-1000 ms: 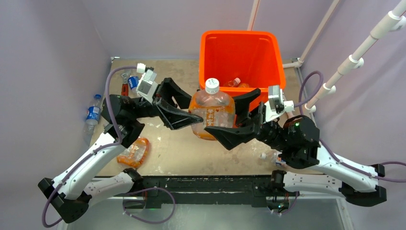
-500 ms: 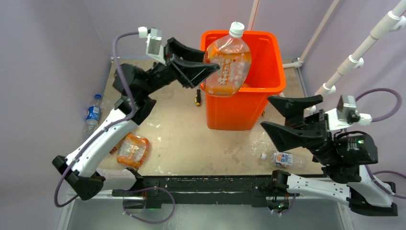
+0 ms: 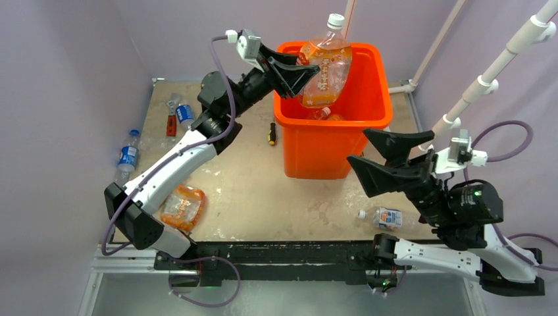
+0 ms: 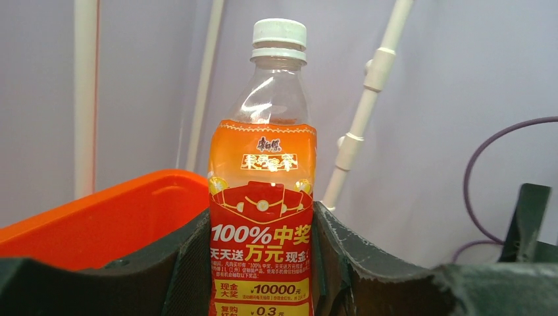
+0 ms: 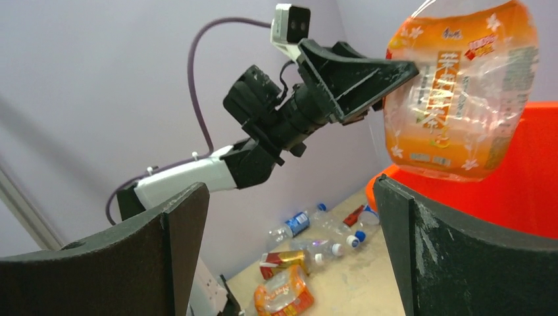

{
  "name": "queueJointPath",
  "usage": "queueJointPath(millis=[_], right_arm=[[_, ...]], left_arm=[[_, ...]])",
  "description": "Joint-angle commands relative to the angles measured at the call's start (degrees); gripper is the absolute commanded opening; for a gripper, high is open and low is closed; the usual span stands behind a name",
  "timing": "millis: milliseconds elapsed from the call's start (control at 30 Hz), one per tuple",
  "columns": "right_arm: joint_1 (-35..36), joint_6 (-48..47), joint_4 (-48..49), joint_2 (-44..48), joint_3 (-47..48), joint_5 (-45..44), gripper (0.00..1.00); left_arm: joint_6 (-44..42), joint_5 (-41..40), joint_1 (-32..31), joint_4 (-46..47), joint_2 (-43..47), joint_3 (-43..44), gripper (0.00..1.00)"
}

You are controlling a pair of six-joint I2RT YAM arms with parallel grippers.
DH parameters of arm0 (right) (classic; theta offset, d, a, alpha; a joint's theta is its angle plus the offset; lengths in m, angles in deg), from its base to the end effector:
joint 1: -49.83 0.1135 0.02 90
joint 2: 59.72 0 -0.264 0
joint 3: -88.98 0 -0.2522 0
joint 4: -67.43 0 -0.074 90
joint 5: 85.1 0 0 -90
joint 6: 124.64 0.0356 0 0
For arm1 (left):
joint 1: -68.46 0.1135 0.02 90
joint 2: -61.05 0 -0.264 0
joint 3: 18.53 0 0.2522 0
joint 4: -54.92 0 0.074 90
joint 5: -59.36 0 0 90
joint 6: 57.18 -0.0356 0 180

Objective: Put the plastic bottles in the bin
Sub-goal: Place the plastic bottle in the trash bin, then pick up the plastic bottle from the corner of the board.

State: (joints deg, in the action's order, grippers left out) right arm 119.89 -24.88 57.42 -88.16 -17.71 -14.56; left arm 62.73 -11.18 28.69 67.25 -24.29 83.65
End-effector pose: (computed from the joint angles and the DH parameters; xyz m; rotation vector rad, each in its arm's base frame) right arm 0.0299 0.0475 0.4786 -0.2201 1.0381 1.1063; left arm 0.2490 -0.2227 0.5021 0.4275 1.1015 -1.2633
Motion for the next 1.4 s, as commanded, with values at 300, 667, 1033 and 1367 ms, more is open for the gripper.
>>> queueJointPath(millis=[300, 667, 1033, 1367], right_arm=[[0.2, -1.5, 3.0, -5.4, -1.2, 0.7, 0.99], [0.2, -0.6, 2.2, -6.8, -1.2, 1.7, 0.99], [0.2, -0.2, 2.3, -9.7, -5.1, 2.0, 0.99], [0.2, 1.0, 6.6, -11.8, -8.2, 3.1, 0.98]], left_arm=[[-12.9, -5.0, 0.0, -4.8, 0.9, -1.7, 0.8], [-11.6, -23.5, 0.1, -7.2, 15.4, -10.0, 0.99], [-5.8, -60.7, 0.4, -20.5, 31.1, -32.9, 0.99], [7.9, -42.4, 21.8, -27.5, 6.4, -25.5, 0.99]])
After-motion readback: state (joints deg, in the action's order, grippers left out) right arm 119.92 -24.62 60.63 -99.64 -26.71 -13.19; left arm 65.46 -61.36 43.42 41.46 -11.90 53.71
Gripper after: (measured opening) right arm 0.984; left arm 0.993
